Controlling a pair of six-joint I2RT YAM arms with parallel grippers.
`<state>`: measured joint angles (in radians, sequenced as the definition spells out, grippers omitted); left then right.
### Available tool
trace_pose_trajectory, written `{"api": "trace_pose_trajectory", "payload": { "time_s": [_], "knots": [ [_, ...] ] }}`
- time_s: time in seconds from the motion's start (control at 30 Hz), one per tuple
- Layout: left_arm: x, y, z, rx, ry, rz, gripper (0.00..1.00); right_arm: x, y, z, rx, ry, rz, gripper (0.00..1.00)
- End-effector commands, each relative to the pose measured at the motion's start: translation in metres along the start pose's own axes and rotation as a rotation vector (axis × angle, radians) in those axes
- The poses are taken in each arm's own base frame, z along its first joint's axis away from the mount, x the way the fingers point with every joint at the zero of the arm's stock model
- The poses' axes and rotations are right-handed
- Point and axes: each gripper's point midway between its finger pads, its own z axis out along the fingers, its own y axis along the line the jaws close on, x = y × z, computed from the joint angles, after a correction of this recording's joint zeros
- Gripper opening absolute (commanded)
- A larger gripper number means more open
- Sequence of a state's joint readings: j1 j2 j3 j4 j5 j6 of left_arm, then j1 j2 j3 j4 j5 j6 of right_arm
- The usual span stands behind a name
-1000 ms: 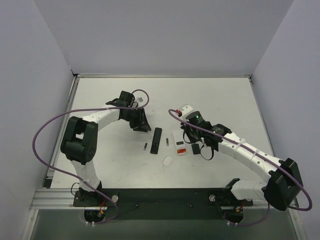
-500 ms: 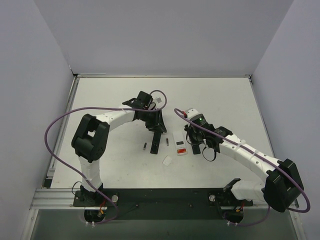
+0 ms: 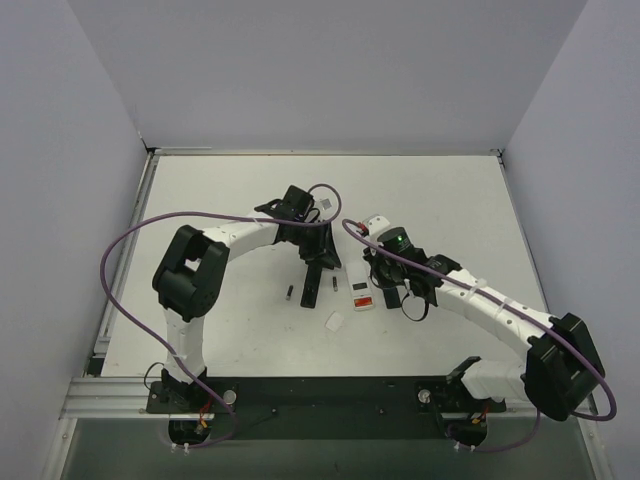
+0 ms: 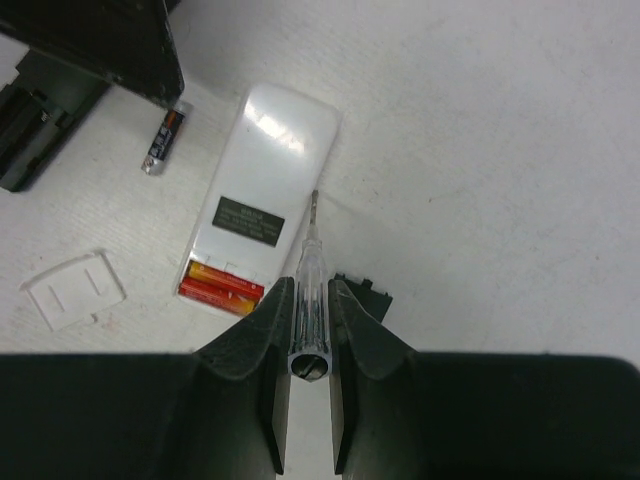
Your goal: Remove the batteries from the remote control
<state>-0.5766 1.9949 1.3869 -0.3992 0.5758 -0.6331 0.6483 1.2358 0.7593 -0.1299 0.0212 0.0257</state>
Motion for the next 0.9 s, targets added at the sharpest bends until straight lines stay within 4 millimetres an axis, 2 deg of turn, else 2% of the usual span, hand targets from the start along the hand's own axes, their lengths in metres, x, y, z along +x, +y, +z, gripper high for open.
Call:
{"api": "trace_pose_trajectory", "payload": {
  "time_s": [0.0, 0.13, 0.17, 0.27, 0.57, 0.6, 0.73, 0.87],
  "knots": [
    [-0.009, -0.007, -0.017, 0.010, -0.069, 0.011, 0.40, -0.024, 0.002, 0.014, -0.021, -0.053, -0.068, 0.00],
    [-0.009, 0.002, -0.029, 0.002, -0.089, -0.011, 0.40, -0.029, 0.013, 0.019, -0.096, -0.076, -0.122, 0.00],
    [-0.010, 0.002, -0.033, 0.001, -0.096, -0.010, 0.40, -0.036, 0.018, 0.019, -0.124, -0.109, -0.139, 0.00],
    [-0.009, 0.008, -0.038, -0.004, -0.100, -0.022, 0.40, -0.036, 0.022, 0.015, -0.147, -0.119, -0.151, 0.00],
    [-0.011, 0.006, -0.036, 0.013, -0.101, -0.025, 0.40, -0.035, 0.037, -0.001, -0.232, -0.155, -0.197, 0.00],
    [-0.012, 0.004, -0.037, 0.017, -0.105, -0.022, 0.40, -0.027, 0.038, -0.002, -0.243, -0.127, -0.201, 0.00],
    [-0.014, 0.002, -0.037, 0.023, -0.107, -0.018, 0.40, -0.023, 0.037, -0.006, -0.235, -0.118, -0.211, 0.00],
    [-0.011, -0.002, -0.032, 0.040, -0.090, -0.010, 0.40, -0.027, 0.032, -0.011, -0.206, -0.124, -0.201, 0.00]
  ]
}}
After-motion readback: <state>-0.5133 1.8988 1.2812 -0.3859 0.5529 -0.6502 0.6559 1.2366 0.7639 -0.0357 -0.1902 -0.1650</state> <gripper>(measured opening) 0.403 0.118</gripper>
